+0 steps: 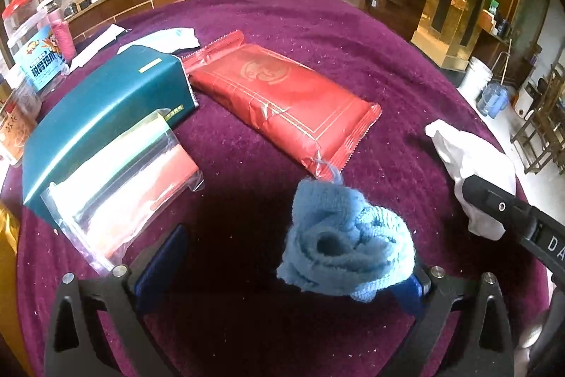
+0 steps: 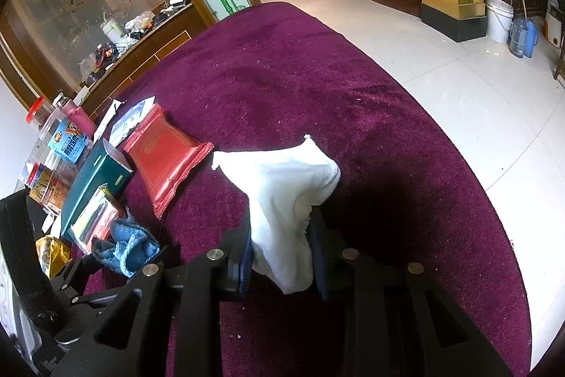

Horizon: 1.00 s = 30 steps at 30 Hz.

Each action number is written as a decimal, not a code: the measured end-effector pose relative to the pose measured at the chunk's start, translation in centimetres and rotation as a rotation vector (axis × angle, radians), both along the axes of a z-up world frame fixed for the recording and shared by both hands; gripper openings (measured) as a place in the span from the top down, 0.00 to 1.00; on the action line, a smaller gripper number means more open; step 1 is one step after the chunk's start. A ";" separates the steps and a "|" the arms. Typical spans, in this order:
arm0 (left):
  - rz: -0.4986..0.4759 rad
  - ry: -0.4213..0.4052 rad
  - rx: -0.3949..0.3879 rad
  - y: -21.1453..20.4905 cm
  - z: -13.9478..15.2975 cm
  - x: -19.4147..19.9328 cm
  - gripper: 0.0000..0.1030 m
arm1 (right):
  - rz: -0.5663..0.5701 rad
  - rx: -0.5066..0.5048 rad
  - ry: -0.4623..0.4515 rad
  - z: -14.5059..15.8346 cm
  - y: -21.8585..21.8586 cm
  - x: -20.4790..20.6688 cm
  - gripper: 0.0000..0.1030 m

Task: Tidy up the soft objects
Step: 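Lift and carry the white cloth and blue glove toward the tray with both tools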

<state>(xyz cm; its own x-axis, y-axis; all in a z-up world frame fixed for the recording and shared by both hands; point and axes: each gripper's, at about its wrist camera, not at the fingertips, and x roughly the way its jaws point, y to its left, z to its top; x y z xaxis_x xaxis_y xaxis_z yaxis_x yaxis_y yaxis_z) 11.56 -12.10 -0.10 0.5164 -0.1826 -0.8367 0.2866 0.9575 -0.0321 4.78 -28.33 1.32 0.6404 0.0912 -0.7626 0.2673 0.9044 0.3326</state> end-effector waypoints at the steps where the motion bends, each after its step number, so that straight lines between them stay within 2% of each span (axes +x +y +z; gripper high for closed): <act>1: 0.002 0.001 0.003 -0.1 0.0 0.0 0.01 | 0.000 0.001 0.000 0.0 0.0 0.0 0.72; 8: 0.041 -0.024 0.006 -0.4 0.1 -0.4 0.03 | -0.001 0.000 0.000 0.0 0.0 0.0 0.71; 10: 0.023 -0.035 0.001 -0.6 0.4 -0.8 0.17 | 0.000 -0.001 0.001 0.0 0.1 0.0 0.71; 11: -0.011 -0.038 0.000 -1.0 0.7 -1.1 0.34 | -0.001 -0.002 0.001 0.0 0.1 0.0 0.71; 12: -0.057 -0.035 -0.001 -1.7 1.0 -1.7 0.56 | 0.000 -0.003 0.002 -0.1 0.1 0.0 0.70; 17: -0.190 -0.001 -0.040 -2.6 1.4 -4.9 0.57 | 0.016 -0.012 0.006 0.0 0.3 0.0 0.70; 19: -0.189 0.007 -0.056 -2.1 1.4 -5.7 0.57 | 0.022 -0.014 0.009 0.0 0.5 0.1 0.70; 22: -0.161 0.031 -0.121 -1.1 1.5 -5.9 0.50 | 0.026 -0.018 0.012 0.1 0.7 0.3 0.69; 24: -0.157 0.031 -0.134 -1.2 1.5 -5.6 0.31 | 0.027 -0.016 0.013 0.0 0.7 0.4 0.67; 26: -0.167 0.030 -0.122 -2.3 1.3 -5.3 0.17 | 0.028 -0.003 0.006 0.0 0.5 0.5 0.62; 27: -0.168 0.022 -0.113 -2.7 1.2 -5.4 0.15 | 0.030 0.004 0.000 0.0 0.5 0.5 0.61; 29: -0.175 -0.007 -0.069 -3.5 0.9 -5.7 0.16 | 0.033 -0.002 -0.006 -0.1 0.5 0.7 0.58; 30: -0.173 -0.025 -0.045 -3.5 0.9 -6.1 0.27 | 0.038 -0.006 -0.009 0.0 0.6 0.7 0.55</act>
